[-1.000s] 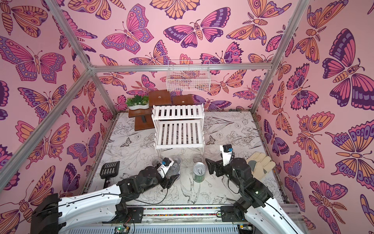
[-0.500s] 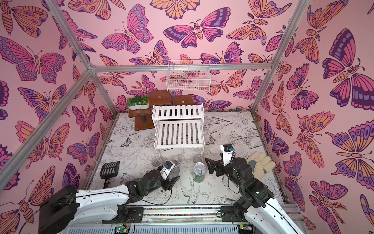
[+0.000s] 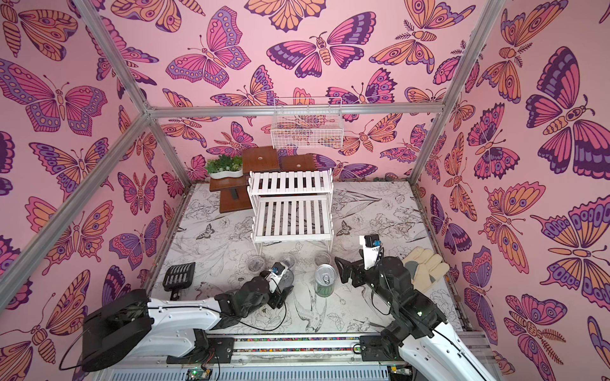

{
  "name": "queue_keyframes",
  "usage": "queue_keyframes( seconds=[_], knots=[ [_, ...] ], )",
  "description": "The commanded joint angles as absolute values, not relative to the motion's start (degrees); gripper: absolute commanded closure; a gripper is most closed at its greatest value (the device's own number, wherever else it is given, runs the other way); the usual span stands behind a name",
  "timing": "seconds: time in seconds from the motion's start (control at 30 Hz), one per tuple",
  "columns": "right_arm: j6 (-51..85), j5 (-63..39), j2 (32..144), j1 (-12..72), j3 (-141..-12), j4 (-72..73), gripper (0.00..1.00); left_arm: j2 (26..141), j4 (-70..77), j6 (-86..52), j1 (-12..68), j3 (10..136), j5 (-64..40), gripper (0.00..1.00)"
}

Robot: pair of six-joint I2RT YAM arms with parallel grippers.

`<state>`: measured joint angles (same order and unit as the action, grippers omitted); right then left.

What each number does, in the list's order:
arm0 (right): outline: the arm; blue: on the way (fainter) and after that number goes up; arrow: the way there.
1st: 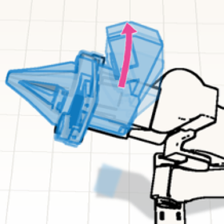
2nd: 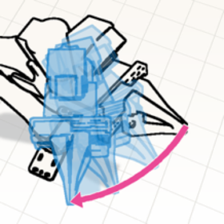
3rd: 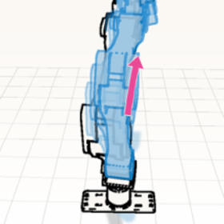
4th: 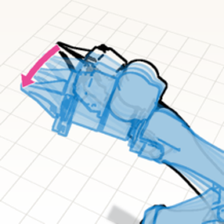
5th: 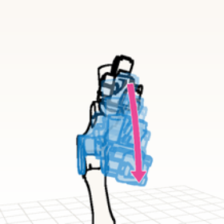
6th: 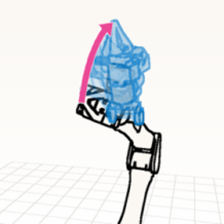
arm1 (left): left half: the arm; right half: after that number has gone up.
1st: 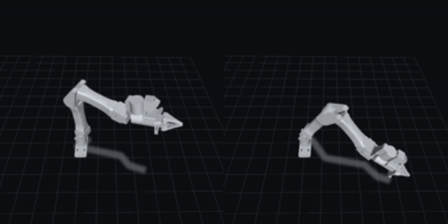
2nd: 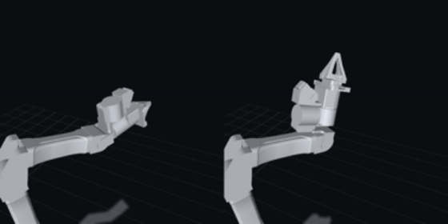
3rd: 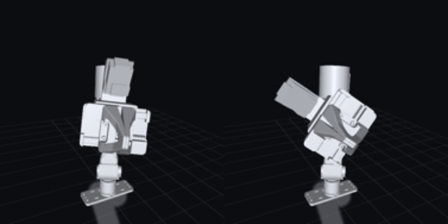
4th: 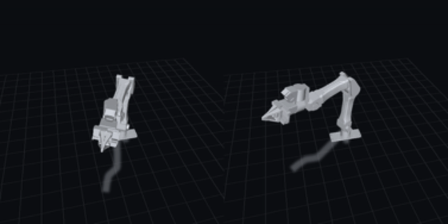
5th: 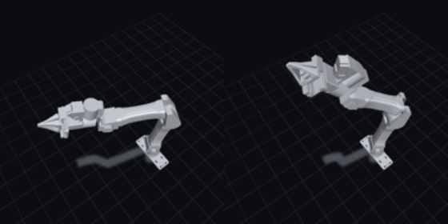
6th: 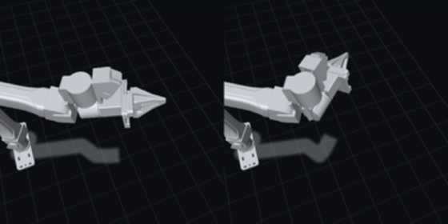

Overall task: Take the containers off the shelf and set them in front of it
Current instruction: Place the container at the center of the board, then reset both arms

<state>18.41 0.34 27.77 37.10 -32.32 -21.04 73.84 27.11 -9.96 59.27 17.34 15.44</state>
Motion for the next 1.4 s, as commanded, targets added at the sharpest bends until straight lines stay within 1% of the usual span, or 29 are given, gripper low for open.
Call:
queue_keyframes(
  seconds=[0.0,0.23,0.4,0.47,0.63,0.77,0.87,0.93,1.0,1.1,1.23,1.3,1.37],
  knots=[
    [19.50,0.53,27.26,36.71,-33.87,-20.79,0.01,74.88,28.87,-10.46,59.42,18.29,17.16,0.25],
    [19.49,0.41,27.42,36.73,-34.07,-20.81,0.01,76.39,28.53,-11.10,59.41,18.29,17.49,0.11],
    [19.15,0.44,27.52,36.70,-34.23,-20.92,0.01,74.70,26.28,-12.00,59.39,18.28,17.37,0.05],
    [18.91,0.86,27.45,36.72,-34.28,-21.01,0.01,72.43,24.91,-12.13,59.41,18.28,16.80,0.00],
    [17.62,1.96,27.88,36.71,-34.50,-21.34,0.01,62.81,18.91,-12.35,59.46,18.24,17.73,0.00],
    [16.26,2.58,29.03,35.44,-34.70,-21.32,0.01,55.46,11.23,-10.69,59.43,22.27,20.38,0.00],
    [15.22,2.19,30.25,32.16,-34.40,-21.25,0.01,51.08,5.31,-9.24,59.37,25.24,23.98,0.00],
    [15.39,0.18,31.15,27.53,-34.18,-20.72,0.01,48.96,1.50,-9.59,59.04,27.19,30.06,0.00],
    [15.56,-1.64,32.26,22.56,-34.52,-20.39,0.01,47.13,-1.58,-8.77,56.75,28.58,31.44,0.00],
    [15.05,-0.01,33.87,16.68,-35.44,-19.81,0.01,44.09,-2.72,-9.14,52.43,29.43,31.20,0.00],
    [14.02,8.35,37.93,12.45,-35.92,-17.82,0.01,43.58,-5.11,-9.27,46.10,31.77,32.67,0.00],
    [13.70,12.60,40.57,11.30,-35.13,-15.68,0.01,43.76,-3.61,-9.13,43.49,31.24,34.02,0.00],
    [13.09,15.76,43.31,10.67,-33.74,-12.04,0.01,44.16,-1.73,-9.90,39.33,30.55,33.23,0.00]
  ],
)
